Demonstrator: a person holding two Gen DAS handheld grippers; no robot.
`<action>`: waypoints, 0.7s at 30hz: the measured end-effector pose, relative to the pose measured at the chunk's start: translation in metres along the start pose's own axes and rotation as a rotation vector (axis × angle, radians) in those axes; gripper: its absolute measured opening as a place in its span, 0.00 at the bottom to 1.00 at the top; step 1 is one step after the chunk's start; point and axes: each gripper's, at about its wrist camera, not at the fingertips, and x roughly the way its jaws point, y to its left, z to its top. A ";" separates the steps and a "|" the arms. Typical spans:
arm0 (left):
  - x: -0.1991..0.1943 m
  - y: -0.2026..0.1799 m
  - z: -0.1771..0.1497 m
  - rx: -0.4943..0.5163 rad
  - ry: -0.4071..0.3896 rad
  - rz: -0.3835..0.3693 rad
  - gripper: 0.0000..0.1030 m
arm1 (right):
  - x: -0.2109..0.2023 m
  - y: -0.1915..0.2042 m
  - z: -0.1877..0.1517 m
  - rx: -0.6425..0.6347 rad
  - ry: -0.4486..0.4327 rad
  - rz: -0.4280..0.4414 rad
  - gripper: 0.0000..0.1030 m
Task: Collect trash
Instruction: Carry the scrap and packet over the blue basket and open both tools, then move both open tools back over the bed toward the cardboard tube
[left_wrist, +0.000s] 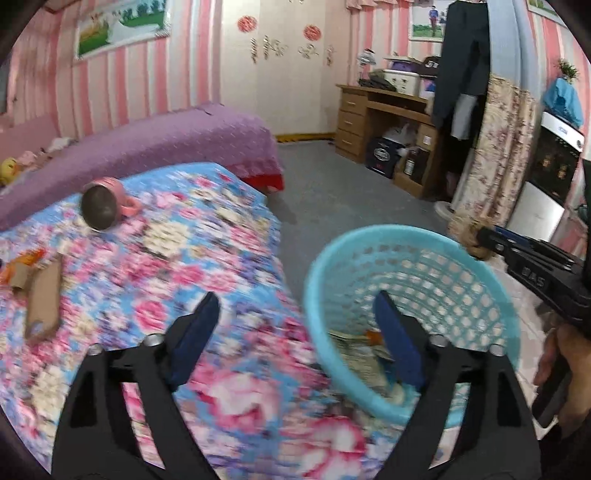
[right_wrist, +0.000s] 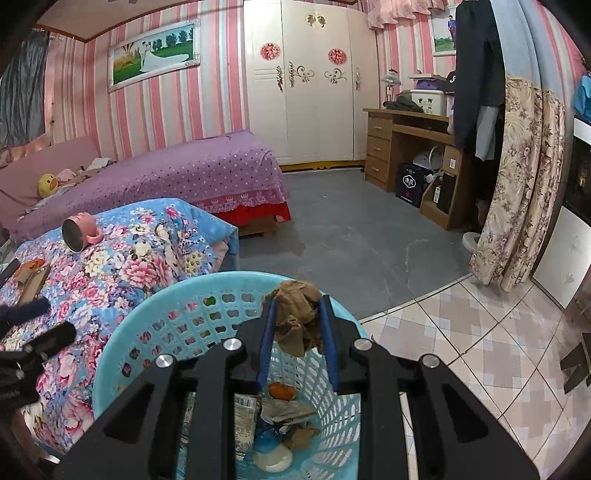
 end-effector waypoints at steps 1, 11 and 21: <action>-0.003 0.006 0.002 -0.002 -0.014 0.017 0.88 | 0.000 0.000 0.000 0.003 -0.002 0.003 0.24; -0.021 0.046 0.006 -0.033 -0.060 0.105 0.93 | -0.002 0.022 0.002 -0.020 -0.025 0.036 0.25; -0.046 0.087 0.015 -0.076 -0.102 0.158 0.95 | -0.005 0.046 0.007 -0.027 -0.054 0.031 0.67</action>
